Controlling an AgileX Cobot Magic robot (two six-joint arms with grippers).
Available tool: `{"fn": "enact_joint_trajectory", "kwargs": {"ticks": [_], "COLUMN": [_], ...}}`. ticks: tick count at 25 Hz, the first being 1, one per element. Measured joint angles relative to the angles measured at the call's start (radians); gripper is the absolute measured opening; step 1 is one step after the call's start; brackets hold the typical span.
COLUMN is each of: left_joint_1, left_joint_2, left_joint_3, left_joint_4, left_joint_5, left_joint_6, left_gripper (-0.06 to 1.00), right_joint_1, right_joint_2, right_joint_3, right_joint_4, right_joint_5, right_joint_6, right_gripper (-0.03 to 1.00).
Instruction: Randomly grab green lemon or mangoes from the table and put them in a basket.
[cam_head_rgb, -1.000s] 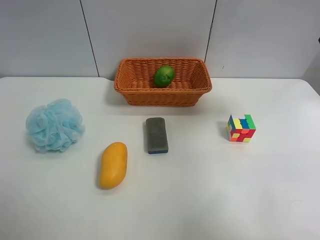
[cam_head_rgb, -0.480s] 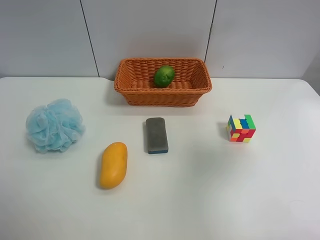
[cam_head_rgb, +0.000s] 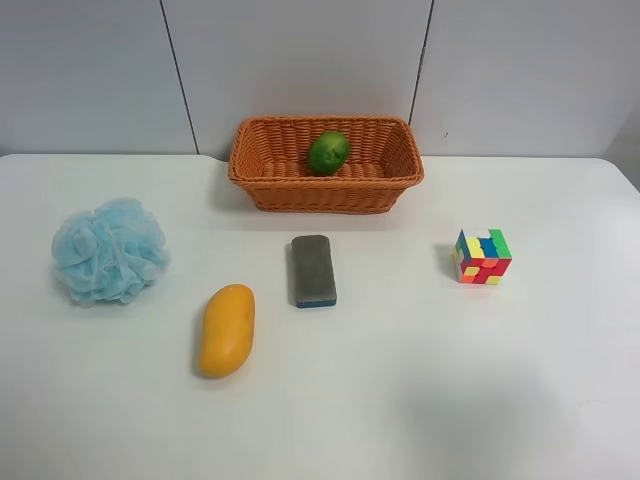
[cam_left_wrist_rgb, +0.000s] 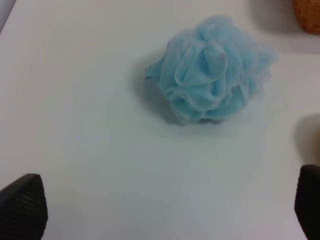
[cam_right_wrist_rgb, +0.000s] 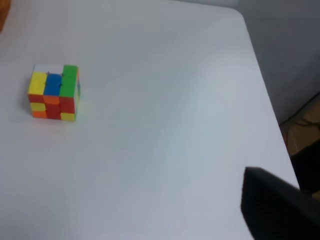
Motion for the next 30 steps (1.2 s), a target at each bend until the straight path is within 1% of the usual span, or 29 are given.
{"fn": "enact_joint_trajectory", "kwargs": {"ticks": [5, 10, 14, 20, 30], "left_joint_1": [0.0, 0.0, 0.0, 0.0, 0.0], "left_joint_2": [0.0, 0.0, 0.0, 0.0, 0.0], "left_joint_3": [0.0, 0.0, 0.0, 0.0, 0.0], "left_joint_4": [0.0, 0.001, 0.001, 0.001, 0.001], "left_joint_5": [0.0, 0.0, 0.0, 0.0, 0.0], "left_joint_6": [0.0, 0.0, 0.0, 0.0, 0.0], "left_gripper": [1.0, 1.0, 1.0, 1.0, 1.0], "right_joint_1": [0.0, 0.014, 0.02, 0.02, 0.02], "right_joint_2": [-0.104, -0.104, -0.104, -0.104, -0.104], "right_joint_3": [0.065, 0.087, 0.09, 0.09, 0.09], "right_joint_4": [0.009, 0.005, -0.028, -0.048, -0.053], "right_joint_5": [0.03, 0.0, -0.001, -0.001, -0.001], "right_joint_6": [0.02, 0.042, 0.103, 0.141, 0.153], "right_gripper": [0.99, 0.99, 0.99, 0.99, 0.99]}}
